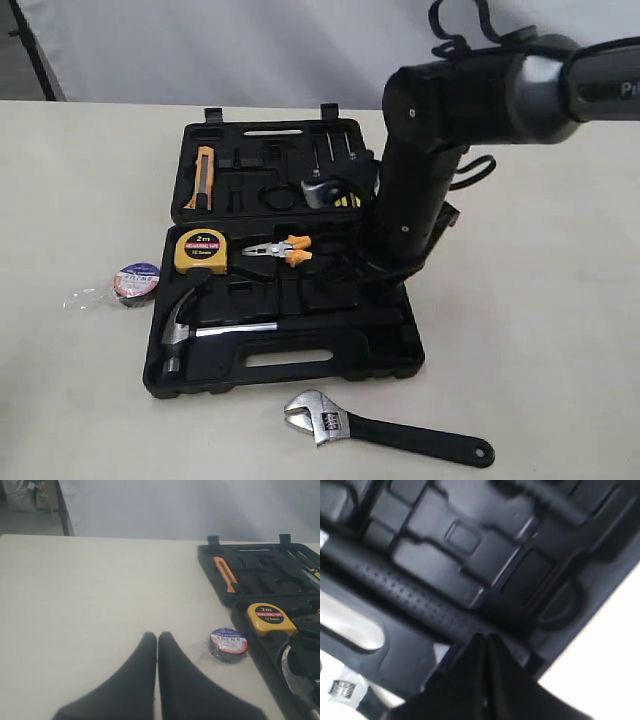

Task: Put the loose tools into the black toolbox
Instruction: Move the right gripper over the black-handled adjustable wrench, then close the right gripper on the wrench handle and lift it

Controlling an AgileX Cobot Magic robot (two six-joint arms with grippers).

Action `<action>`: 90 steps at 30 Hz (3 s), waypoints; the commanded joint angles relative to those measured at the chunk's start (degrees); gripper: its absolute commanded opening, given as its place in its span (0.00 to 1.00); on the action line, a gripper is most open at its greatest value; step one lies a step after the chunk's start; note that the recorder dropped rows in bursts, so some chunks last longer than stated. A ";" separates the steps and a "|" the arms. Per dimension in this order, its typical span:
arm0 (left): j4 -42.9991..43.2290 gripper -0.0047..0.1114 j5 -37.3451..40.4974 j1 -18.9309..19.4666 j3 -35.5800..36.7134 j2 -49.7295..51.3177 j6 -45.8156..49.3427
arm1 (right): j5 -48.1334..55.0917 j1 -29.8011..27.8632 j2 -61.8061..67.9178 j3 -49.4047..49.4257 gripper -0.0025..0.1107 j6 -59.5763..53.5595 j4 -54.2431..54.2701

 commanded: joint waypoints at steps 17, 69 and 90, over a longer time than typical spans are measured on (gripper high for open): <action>-0.78 0.05 -0.97 0.19 0.53 -0.46 -0.59 | -4.86 14.75 3.21 -0.35 0.02 -4.72 3.30; -0.78 0.05 -0.97 0.19 0.53 -0.46 -0.59 | -19.95 10.81 -21.46 34.42 0.60 -5.44 1.78; -0.78 0.05 -0.97 0.19 0.53 -0.46 -0.59 | -22.03 22.10 -7.31 34.40 0.02 -19.78 -0.55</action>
